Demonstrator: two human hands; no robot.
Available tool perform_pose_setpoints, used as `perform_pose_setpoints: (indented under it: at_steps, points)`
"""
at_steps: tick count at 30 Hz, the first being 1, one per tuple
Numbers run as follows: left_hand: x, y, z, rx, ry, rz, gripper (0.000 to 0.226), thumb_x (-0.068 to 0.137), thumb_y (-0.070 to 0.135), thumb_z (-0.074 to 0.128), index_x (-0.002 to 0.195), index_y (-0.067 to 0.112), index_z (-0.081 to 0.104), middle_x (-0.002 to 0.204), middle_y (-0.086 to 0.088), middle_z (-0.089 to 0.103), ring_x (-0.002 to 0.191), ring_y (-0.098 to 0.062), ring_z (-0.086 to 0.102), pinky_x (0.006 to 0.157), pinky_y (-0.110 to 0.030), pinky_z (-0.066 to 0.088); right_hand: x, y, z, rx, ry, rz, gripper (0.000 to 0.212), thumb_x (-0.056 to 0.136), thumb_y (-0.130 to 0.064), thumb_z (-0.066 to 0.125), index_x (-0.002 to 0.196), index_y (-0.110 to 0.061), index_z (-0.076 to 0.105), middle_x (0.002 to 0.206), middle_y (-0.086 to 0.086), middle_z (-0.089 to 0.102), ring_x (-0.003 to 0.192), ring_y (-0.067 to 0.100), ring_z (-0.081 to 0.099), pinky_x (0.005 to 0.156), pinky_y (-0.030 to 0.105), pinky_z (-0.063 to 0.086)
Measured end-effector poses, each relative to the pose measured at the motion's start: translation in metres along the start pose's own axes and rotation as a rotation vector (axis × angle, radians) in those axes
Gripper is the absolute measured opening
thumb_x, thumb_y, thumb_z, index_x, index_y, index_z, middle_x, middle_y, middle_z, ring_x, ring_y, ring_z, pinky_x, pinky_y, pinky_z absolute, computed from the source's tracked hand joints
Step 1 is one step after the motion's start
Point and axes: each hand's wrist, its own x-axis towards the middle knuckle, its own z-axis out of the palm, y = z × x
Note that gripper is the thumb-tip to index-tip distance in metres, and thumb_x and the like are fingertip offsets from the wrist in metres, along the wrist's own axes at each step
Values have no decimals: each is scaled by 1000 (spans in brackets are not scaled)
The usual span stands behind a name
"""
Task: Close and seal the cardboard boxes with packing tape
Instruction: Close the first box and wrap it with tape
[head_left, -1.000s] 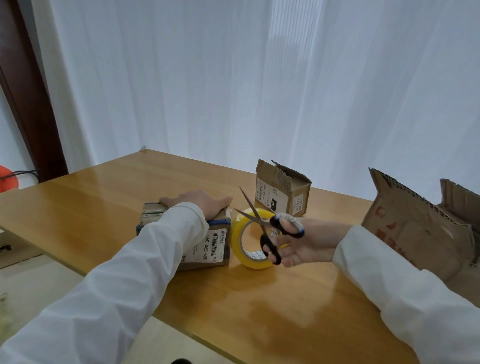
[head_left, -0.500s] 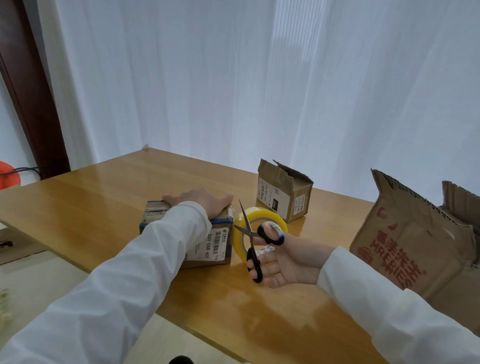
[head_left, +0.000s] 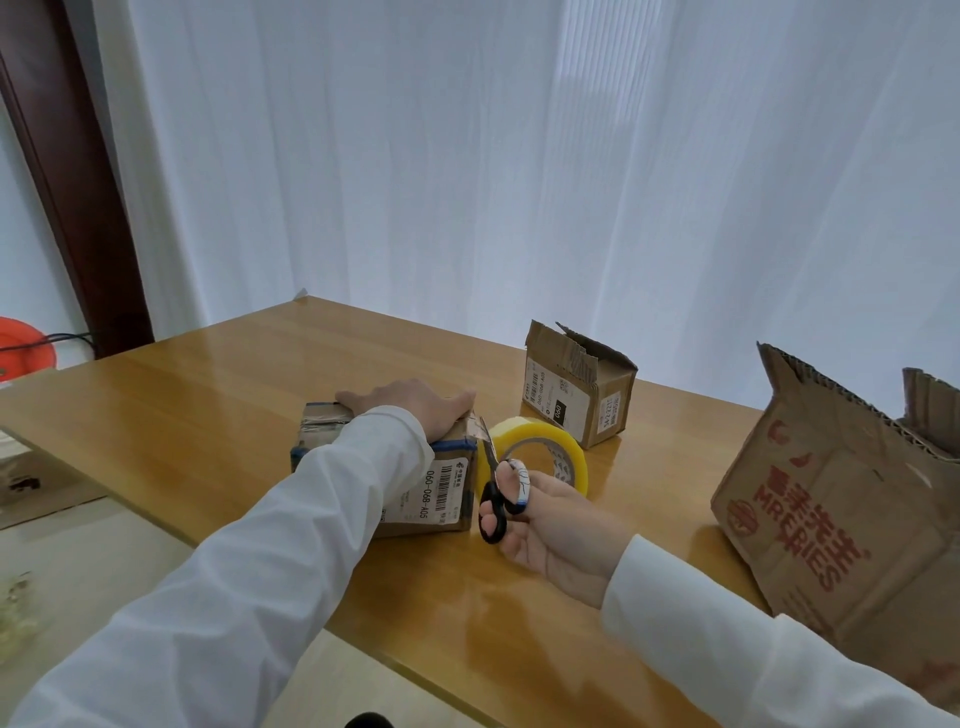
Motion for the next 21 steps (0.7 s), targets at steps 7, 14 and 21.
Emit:
perform_pose_setpoints:
  at_steps: [7, 14, 21]
  points:
    - [0, -2, -2, -23, -48, 24, 85, 71, 90, 18, 87, 21, 64, 84, -2, 67, 98, -29, 59, 109, -63, 6, -16, -28, -15, -128, -38, 185, 55, 90, -59, 41, 121, -13, 46, 87, 13, 55, 72, 23, 57, 64, 30, 43]
    - [-7, 5, -4, 4, -28, 177, 61, 77, 73, 44, 114, 27, 54, 113, 0, 61, 122, -27, 45, 107, -68, -1, -38, -83, -48, -293, 6, -77, 55, 72, -60, 47, 103, -15, 56, 73, 9, 61, 65, 22, 61, 51, 26, 48]
    - [-14, 18, -6, 44, -156, 201, 36, 84, 43, 45, 113, 20, 48, 111, -5, 60, 117, -30, 48, 111, -59, 10, 29, -65, -128, -963, 645, -147, 53, 93, -51, 46, 121, -7, 45, 89, 9, 56, 73, 21, 52, 61, 28, 39]
